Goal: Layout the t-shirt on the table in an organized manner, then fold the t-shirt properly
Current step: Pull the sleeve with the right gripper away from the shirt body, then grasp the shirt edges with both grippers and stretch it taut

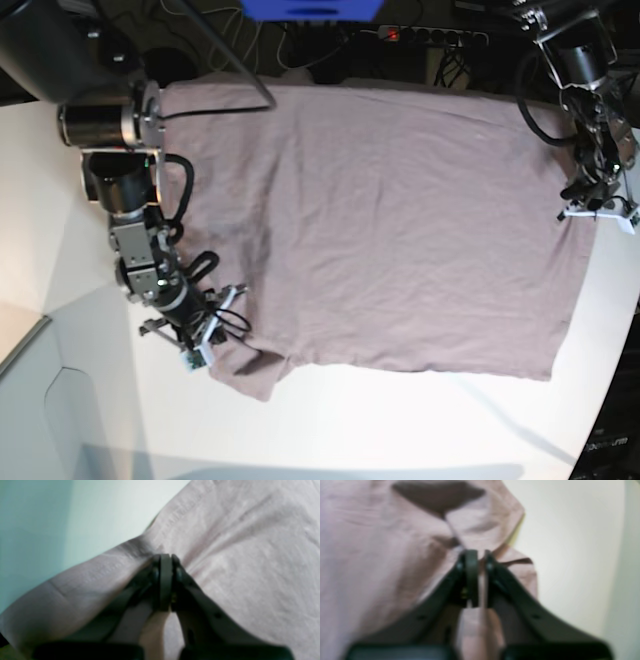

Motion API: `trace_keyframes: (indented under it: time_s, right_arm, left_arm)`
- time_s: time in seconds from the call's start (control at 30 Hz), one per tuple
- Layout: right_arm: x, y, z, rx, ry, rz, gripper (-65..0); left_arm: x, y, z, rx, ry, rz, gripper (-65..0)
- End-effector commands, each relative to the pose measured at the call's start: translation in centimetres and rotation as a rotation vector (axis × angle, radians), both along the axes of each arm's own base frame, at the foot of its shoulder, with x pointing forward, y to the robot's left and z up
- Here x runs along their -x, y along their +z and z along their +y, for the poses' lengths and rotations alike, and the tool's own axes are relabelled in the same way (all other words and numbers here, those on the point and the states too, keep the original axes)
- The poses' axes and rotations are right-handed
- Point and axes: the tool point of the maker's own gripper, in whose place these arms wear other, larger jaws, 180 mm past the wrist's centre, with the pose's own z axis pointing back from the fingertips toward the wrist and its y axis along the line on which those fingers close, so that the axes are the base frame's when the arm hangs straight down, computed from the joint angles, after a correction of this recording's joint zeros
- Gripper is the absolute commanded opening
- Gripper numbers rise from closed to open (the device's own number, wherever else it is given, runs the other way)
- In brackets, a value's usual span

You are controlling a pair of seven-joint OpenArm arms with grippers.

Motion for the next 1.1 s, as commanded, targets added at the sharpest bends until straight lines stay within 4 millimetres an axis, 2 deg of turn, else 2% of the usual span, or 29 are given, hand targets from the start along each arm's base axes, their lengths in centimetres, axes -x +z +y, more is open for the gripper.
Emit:
trace_keyframes:
  time_s: [0.0, 0.1, 0.23, 0.4, 0.53, 0.63, 0.67, 0.8, 0.87, 0.93, 1.0, 1.07]
  right_arm:
    - [-1.3, 2.1, 0.8, -0.036, 0.028, -0.056, -65.0]
    - [-0.9, 1.4, 1.3, -0.049, 0.033, -0.034, -63.7]
    - [-1.7, 1.4, 1.8, -0.063, 0.034, -0.011, -60.3]
    - [-3.8, 3.1, 1.7, -0.102, 0.024, -0.055, -54.6]
    - [-4.9, 3.7, -0.9, -0.055, -0.056, -0.101, -51.2]
    - [-5.7, 4.3, -4.3, 0.037, -0.174, -0.152, -48.5]
    - [-5.8, 4.5, -4.9, 0.052, -0.194, -0.162, -48.3]
    - [-5.4, 4.0, -5.4, 0.041, -0.178, -0.139, -52.6]
    - [-5.0, 3.6, -4.9, 0.022, -0.149, -0.117, -57.4]
    - [-3.9, 2.3, -4.2, 0.002, -0.119, -0.083, -63.9]
    - [-3.4, 1.9, -4.3, 0.006, -0.116, -0.082, -65.0]
    - [-1.8, 0.8, -5.5, 0.040, -0.124, -0.060, -65.0]
  left_arm:
    - [-0.2, 0.2, -0.2, 0.011, -0.010, 0.011, -65.0]
    - [-0.8, 1.1, 0.0, -0.003, -0.013, -0.013, -65.0]
    - [-1.7, 2.8, 0.4, -0.036, -0.024, -0.054, -65.0]
    - [-2.2, 4.6, 0.4, -0.049, -0.040, -0.079, -65.0]
    - [-1.6, 6.5, 1.1, 0.044, 0.027, -0.145, -65.0]
    - [-0.7, 7.4, 1.4, 0.131, 0.069, -0.188, -65.0]
    - [-0.3, 7.7, 1.5, 0.153, 0.079, -0.199, -65.0]
    - [1.0, 7.7, 1.4, 0.159, 0.076, -0.199, -65.0]
    - [1.5, 7.2, 1.4, 0.162, 0.080, -0.183, -65.0]
    - [1.6, 7.1, 1.4, 0.161, 0.081, -0.176, -65.0]
    - [1.8, 7.0, 1.4, 0.162, 0.081, -0.173, -65.0]
    - [1.9, 6.6, 1.3, 0.168, 0.083, -0.166, -65.0]
